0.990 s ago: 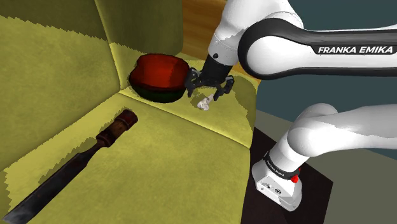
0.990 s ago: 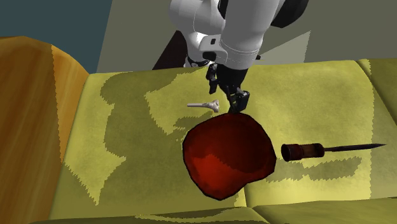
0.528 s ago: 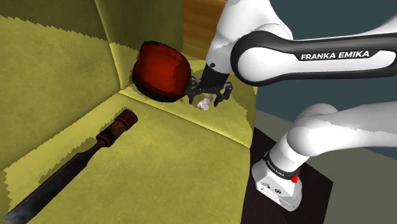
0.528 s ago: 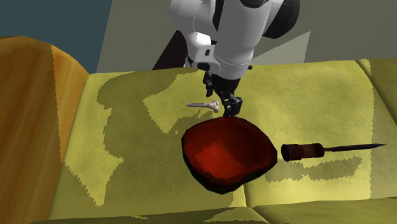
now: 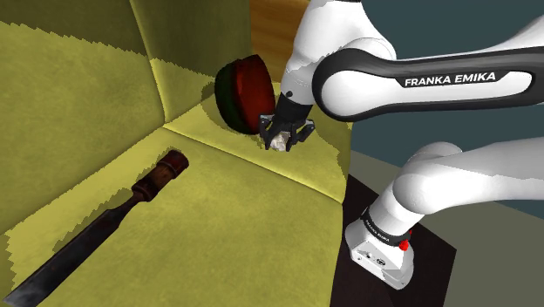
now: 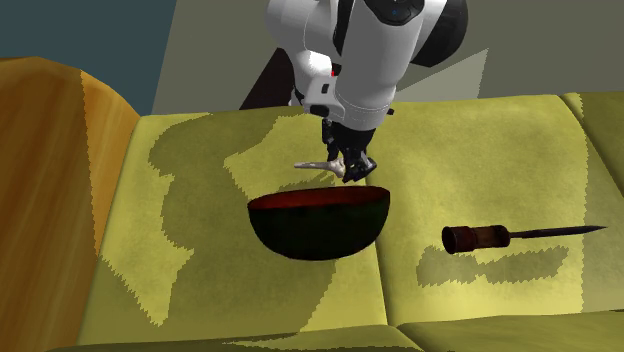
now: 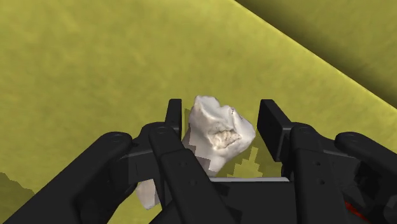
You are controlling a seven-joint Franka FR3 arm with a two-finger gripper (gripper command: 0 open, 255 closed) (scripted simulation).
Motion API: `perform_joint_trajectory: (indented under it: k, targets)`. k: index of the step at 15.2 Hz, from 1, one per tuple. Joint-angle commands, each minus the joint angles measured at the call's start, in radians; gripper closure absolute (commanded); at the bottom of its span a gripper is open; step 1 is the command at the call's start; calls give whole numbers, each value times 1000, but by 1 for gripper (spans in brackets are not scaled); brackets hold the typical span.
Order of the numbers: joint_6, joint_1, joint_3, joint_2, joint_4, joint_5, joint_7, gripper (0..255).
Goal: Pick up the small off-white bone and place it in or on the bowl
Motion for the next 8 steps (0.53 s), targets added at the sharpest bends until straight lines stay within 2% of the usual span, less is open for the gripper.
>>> perform_joint_trajectory:
  k: [1,4,8]
  targets:
    - [3,0,3,5,-7,3,0,255]
    - [-4,1,-2,1,-5,1,-2,255]
    - [-64,-2,-24,-17,37,-14,-4,255]
